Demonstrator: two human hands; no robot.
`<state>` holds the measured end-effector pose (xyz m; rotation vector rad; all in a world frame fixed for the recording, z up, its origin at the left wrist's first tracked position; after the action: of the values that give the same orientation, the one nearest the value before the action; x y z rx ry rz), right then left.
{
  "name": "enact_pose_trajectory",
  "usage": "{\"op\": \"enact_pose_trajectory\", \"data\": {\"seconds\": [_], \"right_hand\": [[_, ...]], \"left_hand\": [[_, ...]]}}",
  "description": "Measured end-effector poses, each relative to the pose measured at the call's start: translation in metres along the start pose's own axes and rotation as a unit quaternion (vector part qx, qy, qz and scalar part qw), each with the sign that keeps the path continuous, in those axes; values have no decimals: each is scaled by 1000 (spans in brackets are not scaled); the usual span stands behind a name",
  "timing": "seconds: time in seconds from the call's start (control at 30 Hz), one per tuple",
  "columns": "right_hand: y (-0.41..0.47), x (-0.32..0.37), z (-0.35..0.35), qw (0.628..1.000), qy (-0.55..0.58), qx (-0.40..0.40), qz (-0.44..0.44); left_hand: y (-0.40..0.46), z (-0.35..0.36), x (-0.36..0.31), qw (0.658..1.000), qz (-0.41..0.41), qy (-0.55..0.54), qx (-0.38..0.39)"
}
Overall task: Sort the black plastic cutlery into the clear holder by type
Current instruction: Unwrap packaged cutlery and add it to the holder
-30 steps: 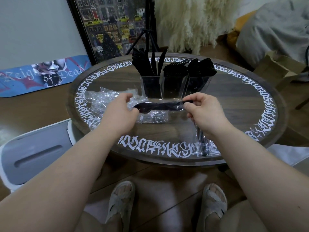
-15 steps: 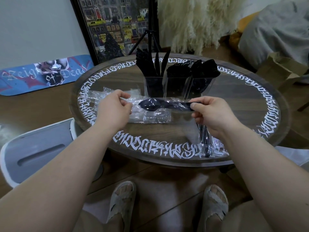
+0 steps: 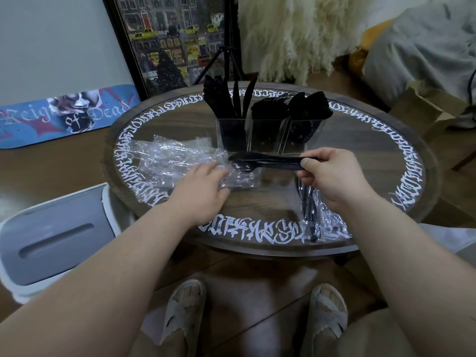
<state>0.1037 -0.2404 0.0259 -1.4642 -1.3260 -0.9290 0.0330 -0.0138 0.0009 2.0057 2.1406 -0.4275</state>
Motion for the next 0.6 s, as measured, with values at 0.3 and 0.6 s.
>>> {"op": "enact_pose_trajectory", "data": {"seconds": [0.3,0.6], "right_hand": [[-11,13,-27,989,130,-72,-26],[-22,10,11,987,119,100,26]], "left_hand": [[12,-4,0,998,-53,18,-40],[9,-40,-46,899,-74,-407,-142]]}}
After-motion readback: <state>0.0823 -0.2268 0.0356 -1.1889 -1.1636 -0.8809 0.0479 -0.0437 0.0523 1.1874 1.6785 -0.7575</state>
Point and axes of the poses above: each hand's wrist, its own y-axis towards the middle knuckle, its own z-axis out of the palm, x = y × z, the point moved 5 cm from there along y, towards the middle knuckle, and after that the axes turned 5 degrees about -y, right-handed, at the moved point
